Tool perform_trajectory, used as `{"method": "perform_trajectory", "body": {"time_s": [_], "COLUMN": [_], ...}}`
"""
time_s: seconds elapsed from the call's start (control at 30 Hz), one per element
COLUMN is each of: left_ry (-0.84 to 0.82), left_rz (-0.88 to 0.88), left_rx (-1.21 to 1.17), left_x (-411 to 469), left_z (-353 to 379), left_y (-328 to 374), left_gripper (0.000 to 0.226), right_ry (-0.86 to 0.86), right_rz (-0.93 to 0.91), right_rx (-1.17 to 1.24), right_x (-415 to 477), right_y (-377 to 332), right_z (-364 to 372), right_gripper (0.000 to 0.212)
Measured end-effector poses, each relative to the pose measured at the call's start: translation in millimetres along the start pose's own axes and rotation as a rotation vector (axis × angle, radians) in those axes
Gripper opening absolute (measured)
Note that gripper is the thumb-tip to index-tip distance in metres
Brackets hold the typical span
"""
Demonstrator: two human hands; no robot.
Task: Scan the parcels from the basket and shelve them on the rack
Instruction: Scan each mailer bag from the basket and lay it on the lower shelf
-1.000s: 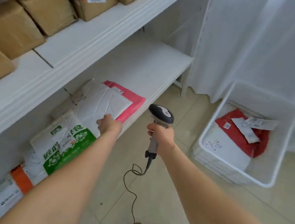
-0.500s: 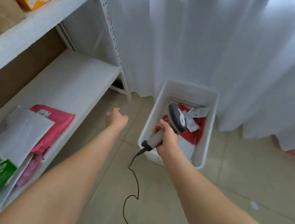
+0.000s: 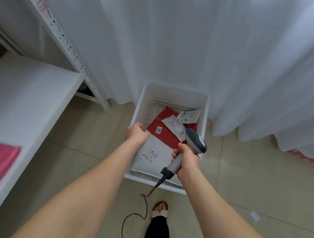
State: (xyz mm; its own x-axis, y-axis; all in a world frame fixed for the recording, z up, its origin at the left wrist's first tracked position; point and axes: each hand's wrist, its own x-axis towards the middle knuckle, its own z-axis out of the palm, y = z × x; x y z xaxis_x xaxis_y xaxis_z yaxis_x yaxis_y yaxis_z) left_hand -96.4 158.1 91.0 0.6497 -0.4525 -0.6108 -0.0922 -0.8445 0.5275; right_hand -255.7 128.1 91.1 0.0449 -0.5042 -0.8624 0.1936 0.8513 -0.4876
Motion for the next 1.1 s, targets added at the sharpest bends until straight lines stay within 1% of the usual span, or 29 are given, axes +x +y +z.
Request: {"method": "perform_trajectory", "body": {"time_s": [0.17,0.33,0.43,0.57,0.67,0.77,0.9,0.93,1.0,1.03,1.1], "left_ry": [-0.09,-0.147,-0.18,-0.233,-0.277,-0.322,-0.361,-0.371,-0.395,-0.409,-0.401], "left_rz": [-0.031,-0.071,-0.079,-0.127,-0.169,-0.196,-0.228,-0.24,-0.261,-0.264,-0.274], "left_rx": [0.042,0.023,-0.001,-0.095,-0.164,-0.2,-0.302,-0.339,-0.427,-0.465,-0.518], "left_x": [65.6,134.0,175.5,229.6,261.5,282.5,310.0,316.7,332.3,339.4,355.7], "left_z": [51.3,107.9,143.1,192.2,230.3,261.6,300.4,309.8,328.6,337.7,352.5], "left_y": [4.7,-4.9,-16.8,-38.8,-56.4,-68.2,-74.9,-75.8,-76.3,-77.1,-78.8], "left_gripper": [0.048,0.049,0.05,0.048,0.043,0.04,0.039,0.035,0.02,0.019,0.03], "right_ry": [0.05,0.063,0.053,0.031,0.037,0.04,0.062,0.065,0.08,0.094,0.111], "right_rz": [0.012,-0.008,-0.012,-0.009,0.005,0.028,-0.003,-0.013,-0.026,-0.03,-0.039], "right_rx": [-0.09,-0.124,-0.165,-0.194,-0.205,-0.218,-0.251,-0.261,-0.28,-0.289,-0.292], "right_x": [79.4,164.0,219.7,297.4,347.1,383.7,425.7,435.8,456.2,465.7,482.7], "right_y": [-6.8,-3.7,0.0,9.7,15.9,20.8,31.1,35.1,43.1,47.7,55.7], "right_z": [12.3,25.4,30.4,30.5,25.7,20.0,17.6,17.6,17.8,16.8,15.0], "right_gripper": [0.006,0.01,0.007,0.006,0.008,0.013,0.016,0.016,0.018,0.019,0.022]}}
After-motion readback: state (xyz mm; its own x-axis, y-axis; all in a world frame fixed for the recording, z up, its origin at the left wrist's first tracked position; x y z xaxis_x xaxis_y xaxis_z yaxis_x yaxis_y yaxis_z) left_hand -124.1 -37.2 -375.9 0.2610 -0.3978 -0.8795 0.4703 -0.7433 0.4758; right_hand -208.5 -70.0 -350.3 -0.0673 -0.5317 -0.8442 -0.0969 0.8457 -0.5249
